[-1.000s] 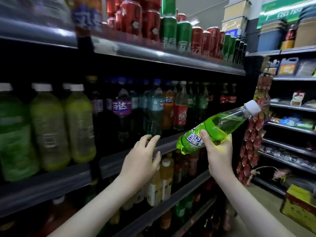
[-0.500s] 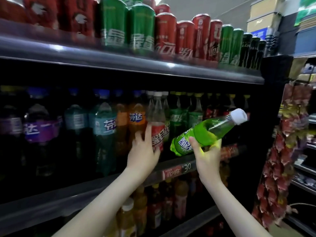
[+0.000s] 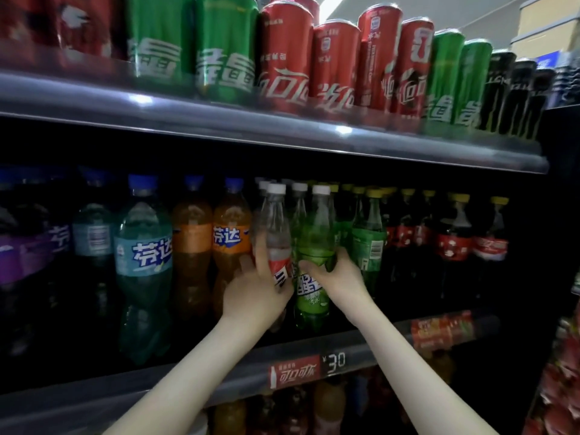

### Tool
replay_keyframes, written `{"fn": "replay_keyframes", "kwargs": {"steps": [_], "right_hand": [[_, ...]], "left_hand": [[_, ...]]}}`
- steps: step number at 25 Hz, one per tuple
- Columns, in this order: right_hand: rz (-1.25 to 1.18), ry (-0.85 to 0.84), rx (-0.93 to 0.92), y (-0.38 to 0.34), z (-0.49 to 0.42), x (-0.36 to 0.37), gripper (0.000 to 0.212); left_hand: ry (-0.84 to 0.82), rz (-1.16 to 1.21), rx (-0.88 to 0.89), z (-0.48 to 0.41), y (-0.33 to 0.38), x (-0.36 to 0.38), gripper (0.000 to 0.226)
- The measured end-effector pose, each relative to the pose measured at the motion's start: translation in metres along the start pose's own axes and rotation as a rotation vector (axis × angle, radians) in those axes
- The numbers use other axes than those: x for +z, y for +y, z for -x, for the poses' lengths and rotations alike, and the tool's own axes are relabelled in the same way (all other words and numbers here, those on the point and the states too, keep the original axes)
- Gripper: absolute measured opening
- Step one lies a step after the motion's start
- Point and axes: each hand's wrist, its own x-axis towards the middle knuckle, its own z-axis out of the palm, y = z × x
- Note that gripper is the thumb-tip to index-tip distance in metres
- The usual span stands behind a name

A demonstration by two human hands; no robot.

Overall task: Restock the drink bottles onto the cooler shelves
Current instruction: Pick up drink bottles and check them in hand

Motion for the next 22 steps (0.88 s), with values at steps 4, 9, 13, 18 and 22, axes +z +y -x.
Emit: {"fn": "replay_keyframes", "kwargs": {"steps": [4,9,13,18,22], "right_hand": [[0.034,-0.285,-0.037,0.019,-0.007,0.000,0.062],[0.006,-0.310,-0.112,0.033,-0.010,0.006,0.071],[0.123,-0.105,-0.302,0.041,0.014,0.011,0.089],[0.200,0.131,-0.753,0.050,0.081,0.038,0.060],[0.093,-0.084,-0.721,0.063,0.156,0.089,0.051]], "left_hand": [[0.082,-0.056,-0.029,0.003,0.005,0.005,0.104],[0.169,0.015,-0.032,0.004,0.005,0.014,0.101],[0.169,0.000,-0.053,0.022,0.013,0.020,0.097],[0.287,-0.044,0.119,0.080,0.010,0.025,0.061],[0.179,-0.142,0.112,0.156,-0.032,0.008,0.049]]}}
